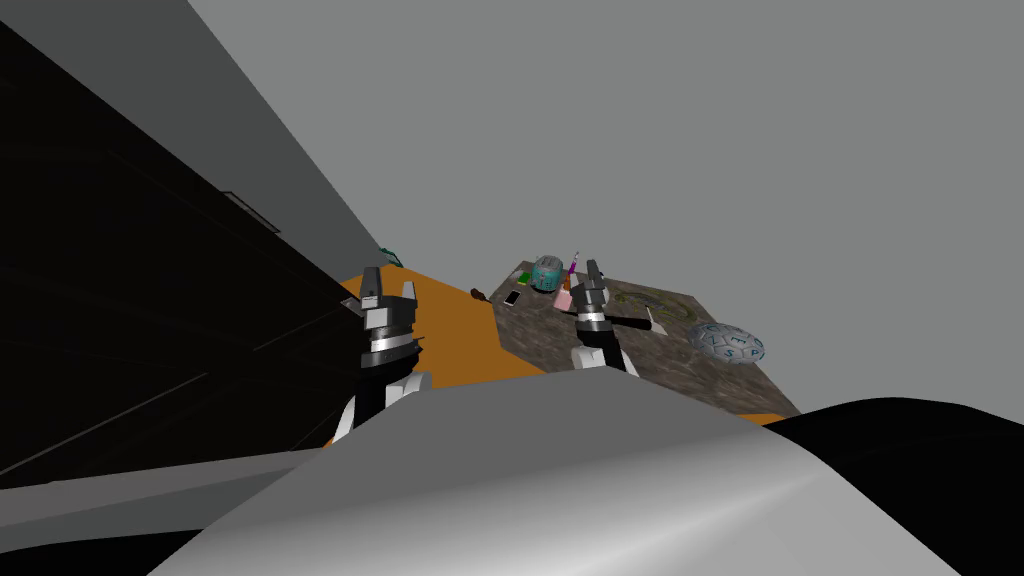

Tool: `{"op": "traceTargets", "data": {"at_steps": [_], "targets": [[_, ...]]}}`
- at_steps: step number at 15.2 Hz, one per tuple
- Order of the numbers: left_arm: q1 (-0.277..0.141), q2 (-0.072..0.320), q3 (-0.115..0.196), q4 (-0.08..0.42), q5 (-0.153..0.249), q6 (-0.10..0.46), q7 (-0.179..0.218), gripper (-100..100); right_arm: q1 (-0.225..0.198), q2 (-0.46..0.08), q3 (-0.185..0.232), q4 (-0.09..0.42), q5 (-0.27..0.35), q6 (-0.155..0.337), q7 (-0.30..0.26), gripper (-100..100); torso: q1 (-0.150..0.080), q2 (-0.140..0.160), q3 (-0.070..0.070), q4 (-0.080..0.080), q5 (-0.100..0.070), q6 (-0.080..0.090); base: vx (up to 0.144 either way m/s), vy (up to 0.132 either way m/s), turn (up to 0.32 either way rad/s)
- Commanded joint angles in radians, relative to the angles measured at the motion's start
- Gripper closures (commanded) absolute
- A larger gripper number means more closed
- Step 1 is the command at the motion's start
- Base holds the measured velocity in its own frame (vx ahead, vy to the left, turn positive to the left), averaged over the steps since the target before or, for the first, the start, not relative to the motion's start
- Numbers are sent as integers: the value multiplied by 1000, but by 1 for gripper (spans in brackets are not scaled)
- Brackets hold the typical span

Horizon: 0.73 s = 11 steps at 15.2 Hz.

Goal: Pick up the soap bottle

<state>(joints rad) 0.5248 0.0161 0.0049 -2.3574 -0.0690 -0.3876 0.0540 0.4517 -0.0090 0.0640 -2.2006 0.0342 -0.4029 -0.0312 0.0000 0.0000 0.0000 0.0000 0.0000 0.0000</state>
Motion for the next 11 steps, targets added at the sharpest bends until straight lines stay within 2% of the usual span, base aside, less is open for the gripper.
{"op": "traceTargets", "data": {"at_steps": [1,6,11], "targets": [[0,0,0,0,0,0,0,0,-1,-33,-3,4,4,4,4,-100,0,0,0,0,0,0,2,7,-2],[0,0,0,0,0,0,0,0,-6,-147,-31,34,33,40,34,-100,4,-1,0,0,1,0,11,52,-12],[0,0,0,0,0,0,0,0,-17,-248,-83,89,84,103,90,-100,8,-3,-1,-1,2,0,31,108,-21]]}}
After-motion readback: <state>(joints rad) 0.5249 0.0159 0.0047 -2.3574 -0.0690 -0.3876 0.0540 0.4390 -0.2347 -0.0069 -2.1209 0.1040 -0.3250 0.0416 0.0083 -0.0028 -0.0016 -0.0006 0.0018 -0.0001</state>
